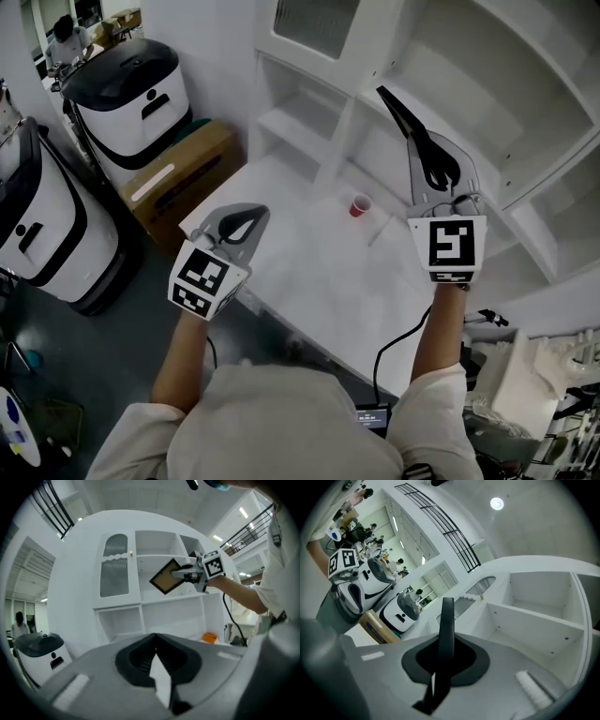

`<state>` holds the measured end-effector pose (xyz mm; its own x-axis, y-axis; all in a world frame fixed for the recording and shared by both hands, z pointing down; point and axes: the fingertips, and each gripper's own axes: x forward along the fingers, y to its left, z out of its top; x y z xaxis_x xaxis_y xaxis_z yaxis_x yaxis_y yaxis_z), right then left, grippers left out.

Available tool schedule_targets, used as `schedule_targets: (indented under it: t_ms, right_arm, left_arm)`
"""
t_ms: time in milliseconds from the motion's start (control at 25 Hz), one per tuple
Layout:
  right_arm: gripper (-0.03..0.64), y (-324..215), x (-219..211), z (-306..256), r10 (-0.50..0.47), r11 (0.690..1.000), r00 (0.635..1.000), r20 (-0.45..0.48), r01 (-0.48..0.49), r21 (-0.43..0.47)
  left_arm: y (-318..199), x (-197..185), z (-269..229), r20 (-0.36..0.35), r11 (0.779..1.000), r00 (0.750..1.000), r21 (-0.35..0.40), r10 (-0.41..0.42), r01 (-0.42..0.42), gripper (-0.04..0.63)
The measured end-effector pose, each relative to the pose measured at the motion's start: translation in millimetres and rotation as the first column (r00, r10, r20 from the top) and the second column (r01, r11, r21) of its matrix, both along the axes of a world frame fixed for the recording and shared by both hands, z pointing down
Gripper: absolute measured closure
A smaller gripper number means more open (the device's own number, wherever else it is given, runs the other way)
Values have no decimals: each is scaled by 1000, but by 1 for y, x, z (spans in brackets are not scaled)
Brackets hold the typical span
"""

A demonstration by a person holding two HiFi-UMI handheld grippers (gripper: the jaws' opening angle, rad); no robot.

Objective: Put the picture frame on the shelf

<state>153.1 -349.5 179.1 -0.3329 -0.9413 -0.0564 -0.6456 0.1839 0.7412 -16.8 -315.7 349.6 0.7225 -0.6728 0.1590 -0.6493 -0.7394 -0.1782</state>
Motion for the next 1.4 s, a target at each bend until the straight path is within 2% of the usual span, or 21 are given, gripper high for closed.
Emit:
schedule_targets:
  t_ms: [160, 320, 400, 600, 1120, 1320, 1400]
  right_arm:
    - [600, -23, 9, -6, 54, 997, 985, -162, -44, 67]
    - [600, -49, 19, 7, 107, 993, 932, -346, -86, 76]
    - [600, -60, 23, 17, 120, 993, 910, -398, -106, 57]
    - [598, -80, 34, 33, 163, 986, 883, -440, -163, 37]
    - [597, -116, 45, 65, 195, 966, 784, -590, -258, -23]
    - [582, -124, 48, 71, 189, 958, 764, -617, -282, -56]
    - [577, -127, 48, 73, 178, 956, 767, -616, -282, -76]
  left_arm:
    - [-7, 15, 3, 1, 1000, 1000, -5, 6, -6, 597]
    - [-12, 29, 9, 4, 1000, 1000, -17, 16, -16, 597]
    - [-15, 32, 12, 4, 1000, 1000, -25, 17, -16, 597]
    - [-23, 39, 22, 15, 999, 1000, -42, 23, -22, 597]
    - [-33, 36, 33, 31, 998, 999, -67, 21, -19, 597]
    - [-35, 39, 33, 35, 997, 999, -70, 33, -31, 597]
    - [-37, 39, 33, 35, 997, 999, -72, 33, -30, 597]
